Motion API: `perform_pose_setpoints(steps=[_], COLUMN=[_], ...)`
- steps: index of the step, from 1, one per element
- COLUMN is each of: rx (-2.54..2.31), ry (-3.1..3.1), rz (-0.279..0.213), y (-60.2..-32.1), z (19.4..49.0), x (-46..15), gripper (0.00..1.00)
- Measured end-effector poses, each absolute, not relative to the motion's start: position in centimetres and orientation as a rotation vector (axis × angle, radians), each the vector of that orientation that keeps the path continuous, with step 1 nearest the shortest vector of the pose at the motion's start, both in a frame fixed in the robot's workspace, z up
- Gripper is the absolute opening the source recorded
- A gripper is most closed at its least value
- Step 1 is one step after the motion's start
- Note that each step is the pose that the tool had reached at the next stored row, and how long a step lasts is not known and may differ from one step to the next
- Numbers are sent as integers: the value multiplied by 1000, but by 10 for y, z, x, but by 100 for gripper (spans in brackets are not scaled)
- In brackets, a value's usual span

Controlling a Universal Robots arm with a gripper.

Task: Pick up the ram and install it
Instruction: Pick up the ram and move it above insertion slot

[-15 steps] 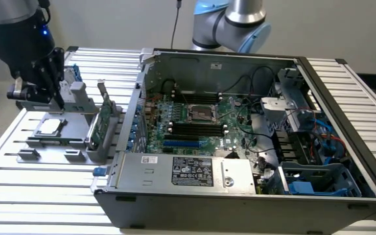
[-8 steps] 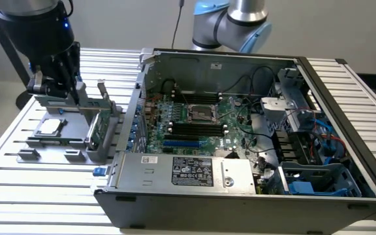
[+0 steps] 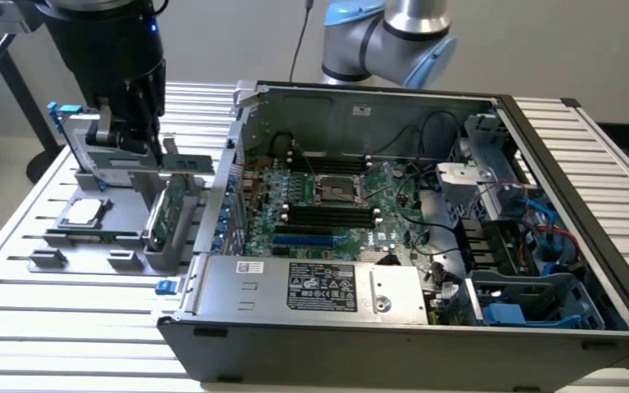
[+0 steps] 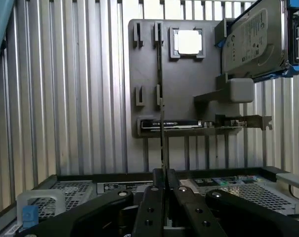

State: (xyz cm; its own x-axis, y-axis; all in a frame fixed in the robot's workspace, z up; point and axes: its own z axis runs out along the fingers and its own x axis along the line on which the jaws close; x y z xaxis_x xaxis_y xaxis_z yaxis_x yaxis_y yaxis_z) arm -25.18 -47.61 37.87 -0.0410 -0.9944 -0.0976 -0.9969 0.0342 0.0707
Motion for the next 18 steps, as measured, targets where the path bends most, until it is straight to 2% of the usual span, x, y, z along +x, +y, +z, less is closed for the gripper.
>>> perform_pose_setpoints(steps=[18], rx=[-2151], ry=[2218], rz=[223], y=[-476], z=[384], x=[-170], gripper=[14])
